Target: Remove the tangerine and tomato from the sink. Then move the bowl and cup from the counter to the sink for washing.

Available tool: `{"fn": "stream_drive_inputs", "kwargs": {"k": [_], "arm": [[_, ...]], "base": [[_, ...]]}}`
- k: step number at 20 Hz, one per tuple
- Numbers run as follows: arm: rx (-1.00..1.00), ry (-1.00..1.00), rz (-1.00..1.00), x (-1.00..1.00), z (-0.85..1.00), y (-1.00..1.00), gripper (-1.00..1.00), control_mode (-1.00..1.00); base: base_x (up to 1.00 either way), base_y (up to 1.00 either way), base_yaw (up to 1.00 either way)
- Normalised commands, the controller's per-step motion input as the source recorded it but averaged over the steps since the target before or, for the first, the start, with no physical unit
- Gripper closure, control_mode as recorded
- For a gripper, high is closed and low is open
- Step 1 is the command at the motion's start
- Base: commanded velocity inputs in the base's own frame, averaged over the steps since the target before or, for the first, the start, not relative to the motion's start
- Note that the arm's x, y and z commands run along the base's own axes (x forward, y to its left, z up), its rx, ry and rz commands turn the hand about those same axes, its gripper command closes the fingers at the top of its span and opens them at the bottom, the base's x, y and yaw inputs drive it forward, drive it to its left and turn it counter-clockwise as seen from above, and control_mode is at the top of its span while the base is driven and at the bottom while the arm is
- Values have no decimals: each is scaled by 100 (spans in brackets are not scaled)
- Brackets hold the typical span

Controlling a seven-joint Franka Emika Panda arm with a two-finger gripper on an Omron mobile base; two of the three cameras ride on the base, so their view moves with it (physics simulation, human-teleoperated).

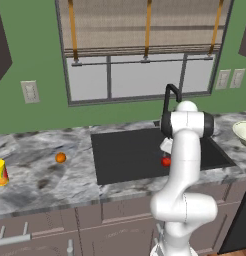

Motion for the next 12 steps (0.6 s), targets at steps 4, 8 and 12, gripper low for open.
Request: {"fn": "stream_drive_inputs", "kwargs": {"k": [4,8,12], "arm": [[3,7,1,0,-7,7,-100,-100],[2,6,0,0,-9,11,-100,-100],[2,2,0,0,-11,11,-100,-100]], "base": [[0,0,0],[0,0,0],[0,0,0]]}}
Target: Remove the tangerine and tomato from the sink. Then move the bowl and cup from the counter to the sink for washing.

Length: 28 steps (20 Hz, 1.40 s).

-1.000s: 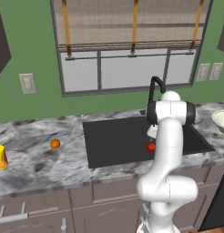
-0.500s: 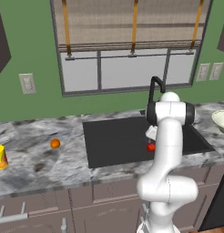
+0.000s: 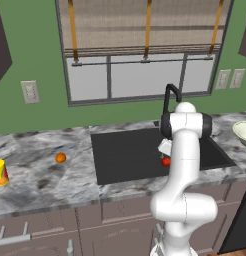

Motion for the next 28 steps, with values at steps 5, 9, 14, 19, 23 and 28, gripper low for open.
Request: {"fn": "stream_drive_inputs", "kwargs": {"k": [5,9,14,19,23,28], "arm": [[1,0,0,8,-16,11,-100,-100],[0,0,0,9,-21,7,-100,-100],[0,0,1,9,-19,4,-100,-100],[0,0,0,4,-15,3,-100,-100],[3,1,0,-1,-9,4,-100,-100],[3,3,0,0,-8,9,100,-100]], "base": [[0,0,0],[0,0,0],[0,0,0],[0,0,0],[0,0,0],[0,0,0]]}}
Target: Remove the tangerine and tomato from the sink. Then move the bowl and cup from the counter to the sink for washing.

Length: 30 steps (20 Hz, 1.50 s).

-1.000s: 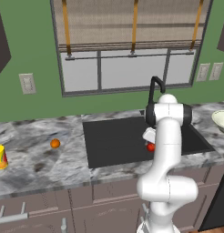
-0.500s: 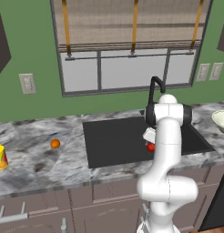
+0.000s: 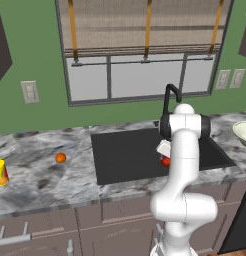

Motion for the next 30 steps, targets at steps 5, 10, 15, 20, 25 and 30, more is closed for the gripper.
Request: {"fn": "stream_drive_inputs", "kwargs": {"k": [5,10,15,20,25,30], "arm": [[0,3,0,-2,-3,1,100,-100],[0,2,0,-6,2,-1,100,-100],[0,0,0,-11,19,-13,100,-100],[0,0,0,-14,31,-19,100,-100],[0,0,0,-15,35,-19,100,-100],[0,0,0,-21,37,-18,100,-100]], "base": [[0,0,0],[0,0,0],[0,0,0],[0,0,0],[0,0,0],[0,0,0]]}}
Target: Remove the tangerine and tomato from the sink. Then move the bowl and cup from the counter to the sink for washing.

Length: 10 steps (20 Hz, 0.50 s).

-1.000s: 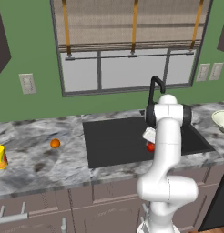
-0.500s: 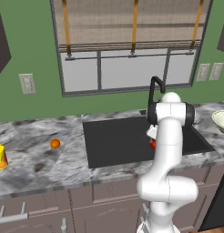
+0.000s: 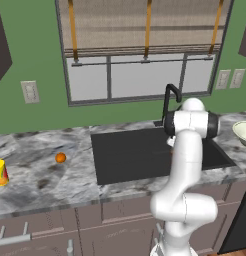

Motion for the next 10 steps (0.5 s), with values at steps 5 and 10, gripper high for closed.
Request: {"fn": "stream_drive_inputs", "kwargs": {"k": [5,10], "arm": [[0,-1,0,-27,35,-16,100,-100],[0,-3,0,-34,34,-11,100,-100]], "base": [[0,0,0],[0,0,0]]}}
